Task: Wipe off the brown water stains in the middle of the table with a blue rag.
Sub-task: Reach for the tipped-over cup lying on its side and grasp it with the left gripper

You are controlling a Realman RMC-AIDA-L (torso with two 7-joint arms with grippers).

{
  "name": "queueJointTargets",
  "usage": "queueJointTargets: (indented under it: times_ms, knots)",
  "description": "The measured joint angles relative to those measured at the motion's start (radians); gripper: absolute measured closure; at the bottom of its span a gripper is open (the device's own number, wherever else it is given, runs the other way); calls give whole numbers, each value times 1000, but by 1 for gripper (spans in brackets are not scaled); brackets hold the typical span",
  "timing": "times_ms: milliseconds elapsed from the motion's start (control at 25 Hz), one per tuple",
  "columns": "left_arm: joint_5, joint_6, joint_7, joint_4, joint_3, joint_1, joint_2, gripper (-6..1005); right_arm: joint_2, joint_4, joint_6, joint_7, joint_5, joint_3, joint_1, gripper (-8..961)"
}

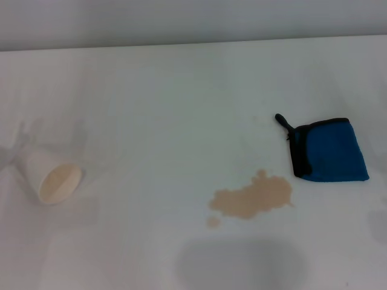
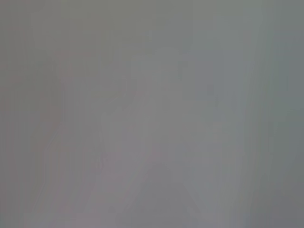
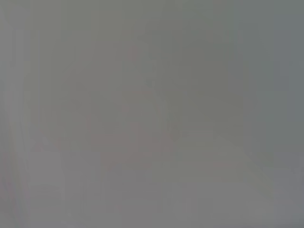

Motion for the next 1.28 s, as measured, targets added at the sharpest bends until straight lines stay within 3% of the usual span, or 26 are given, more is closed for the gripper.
queueJointTargets:
  times_ms: [840,1120,1280]
  knots:
    - [34,-4,-10,-4,11,2,1,123,-4,-15,55,5,-27,-17,-43,92]
    - [153,-48,-17,23,11,26,12,124,-5,-17,50,5,-23,-16,-36,91]
    - [281,-42,-153,164,11,91,29,124,-5,-16,35,-1,-23,-14,-31,91]
